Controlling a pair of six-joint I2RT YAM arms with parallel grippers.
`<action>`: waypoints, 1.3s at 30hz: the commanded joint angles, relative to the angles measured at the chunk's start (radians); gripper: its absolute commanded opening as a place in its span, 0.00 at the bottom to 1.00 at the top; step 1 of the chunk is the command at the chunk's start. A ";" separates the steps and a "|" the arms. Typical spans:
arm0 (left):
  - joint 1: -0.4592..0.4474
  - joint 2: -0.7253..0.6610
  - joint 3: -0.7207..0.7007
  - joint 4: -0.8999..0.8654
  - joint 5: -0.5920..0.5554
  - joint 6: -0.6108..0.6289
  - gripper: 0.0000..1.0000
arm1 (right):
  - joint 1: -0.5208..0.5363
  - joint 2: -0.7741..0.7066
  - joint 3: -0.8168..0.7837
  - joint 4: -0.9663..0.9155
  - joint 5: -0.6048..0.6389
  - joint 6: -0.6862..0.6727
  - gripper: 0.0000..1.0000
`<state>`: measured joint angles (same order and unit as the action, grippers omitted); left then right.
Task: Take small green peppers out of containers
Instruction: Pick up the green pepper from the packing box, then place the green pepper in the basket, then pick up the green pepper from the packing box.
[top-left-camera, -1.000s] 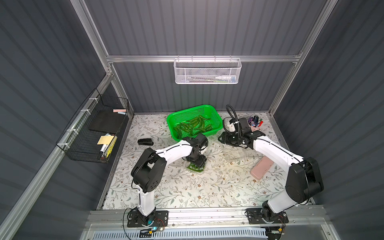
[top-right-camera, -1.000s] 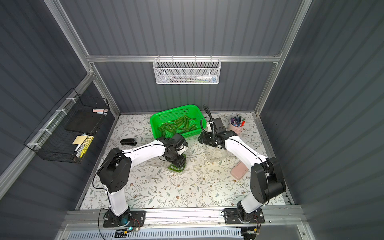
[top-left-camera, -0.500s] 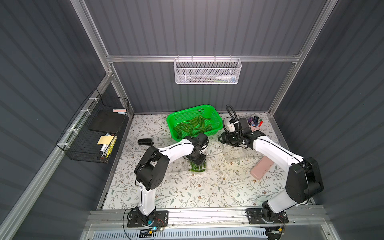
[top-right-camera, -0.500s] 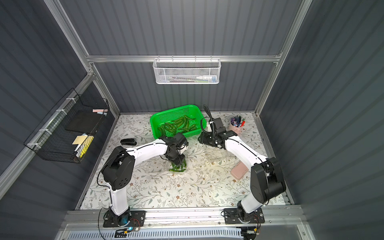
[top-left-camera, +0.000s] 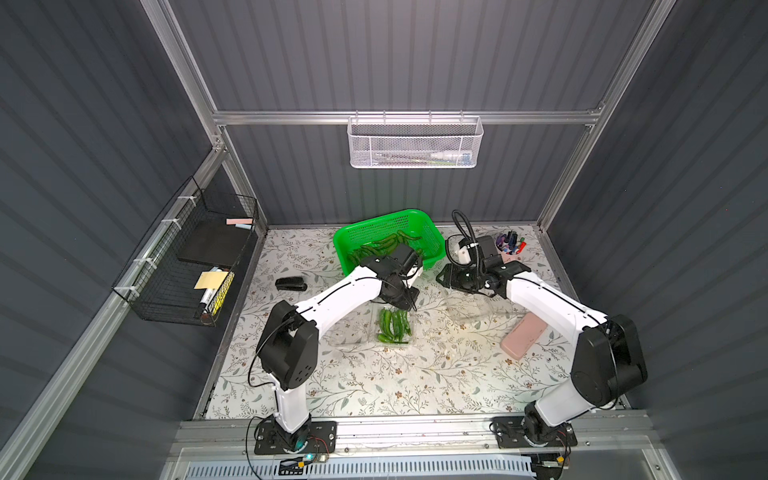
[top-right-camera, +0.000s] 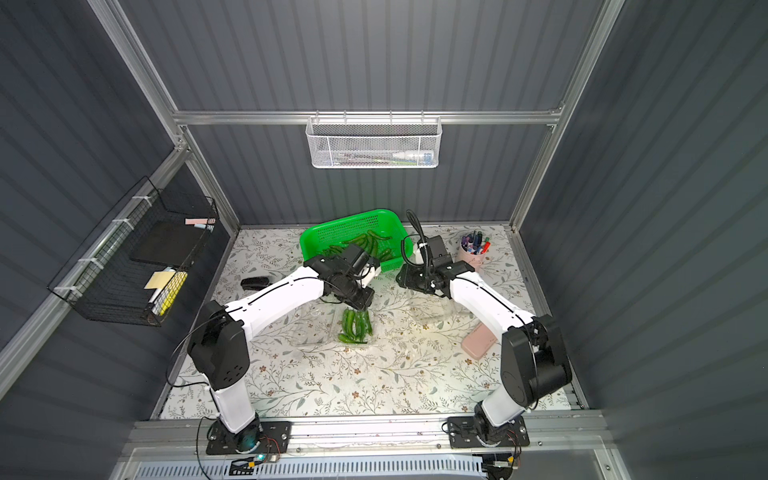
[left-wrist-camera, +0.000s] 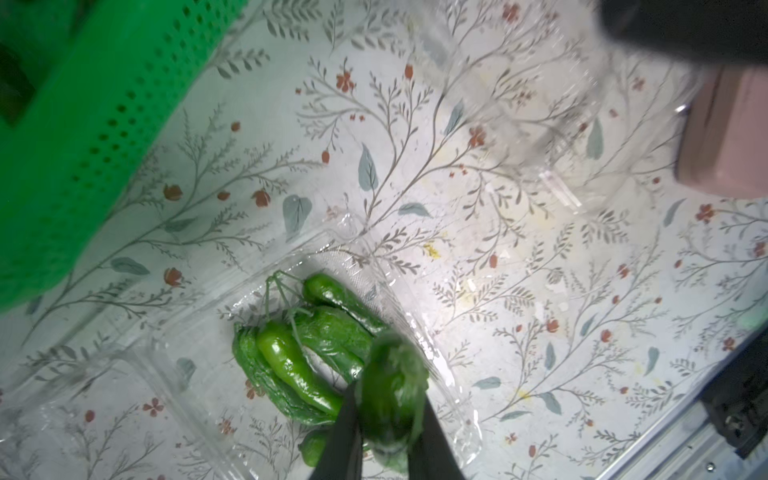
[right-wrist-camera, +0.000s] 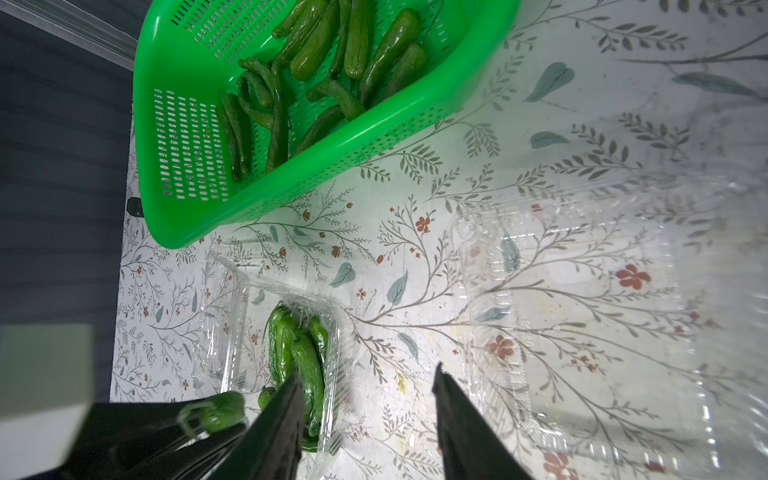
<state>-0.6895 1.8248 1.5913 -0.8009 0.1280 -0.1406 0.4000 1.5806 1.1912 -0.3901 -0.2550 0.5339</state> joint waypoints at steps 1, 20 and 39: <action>0.027 -0.040 0.065 -0.018 -0.020 -0.029 0.00 | 0.003 0.007 0.010 -0.013 0.002 -0.012 0.53; 0.401 0.401 0.526 0.170 0.009 -0.193 0.67 | 0.222 0.134 0.137 -0.091 -0.098 -0.133 0.53; 0.403 -0.033 -0.085 0.434 -0.011 -0.336 0.93 | 0.339 0.442 0.335 -0.212 0.080 -0.237 0.39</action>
<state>-0.2844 1.8080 1.5570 -0.3782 0.1196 -0.4500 0.7208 1.9984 1.4956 -0.5579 -0.2092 0.3408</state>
